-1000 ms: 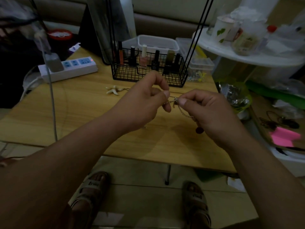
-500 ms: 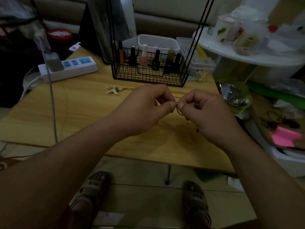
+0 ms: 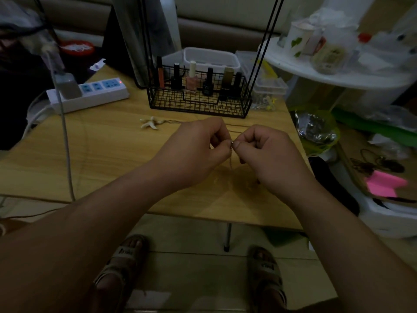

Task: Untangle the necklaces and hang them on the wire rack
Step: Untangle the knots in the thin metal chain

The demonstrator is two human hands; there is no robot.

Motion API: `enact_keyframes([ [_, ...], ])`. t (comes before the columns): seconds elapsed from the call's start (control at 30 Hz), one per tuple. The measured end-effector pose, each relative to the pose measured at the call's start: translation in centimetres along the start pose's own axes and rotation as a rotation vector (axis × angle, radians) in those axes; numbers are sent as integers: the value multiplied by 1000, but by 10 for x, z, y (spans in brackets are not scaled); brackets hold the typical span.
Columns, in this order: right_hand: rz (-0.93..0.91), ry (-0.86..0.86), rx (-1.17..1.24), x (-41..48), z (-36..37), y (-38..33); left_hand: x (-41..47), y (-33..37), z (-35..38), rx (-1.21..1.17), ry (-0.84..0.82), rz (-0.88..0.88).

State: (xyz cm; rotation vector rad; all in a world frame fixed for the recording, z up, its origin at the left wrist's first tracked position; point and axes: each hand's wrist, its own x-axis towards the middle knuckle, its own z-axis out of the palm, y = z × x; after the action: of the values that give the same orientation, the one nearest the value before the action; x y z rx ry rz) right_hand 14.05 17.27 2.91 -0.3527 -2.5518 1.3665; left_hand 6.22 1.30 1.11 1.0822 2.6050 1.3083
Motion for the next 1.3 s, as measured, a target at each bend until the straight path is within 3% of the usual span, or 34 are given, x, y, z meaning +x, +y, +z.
enact_keyframes([
  [0.23,211,-79,470,2,-1,-2,3,11,-7,-432,-50,-165],
  [0.37,193,-107,541,4,-4,-1,4,11,-11,-634,-90,-208],
  [0.83,111,5,298,2,-4,2,-1,6,-8,-287,-60,-81],
  [1.1,33,8,124,-2,-4,1,0,6,-9,-269,-121,-96],
  [1.3,82,-53,193,1,-4,0,1,6,-11,-346,-116,-117],
])
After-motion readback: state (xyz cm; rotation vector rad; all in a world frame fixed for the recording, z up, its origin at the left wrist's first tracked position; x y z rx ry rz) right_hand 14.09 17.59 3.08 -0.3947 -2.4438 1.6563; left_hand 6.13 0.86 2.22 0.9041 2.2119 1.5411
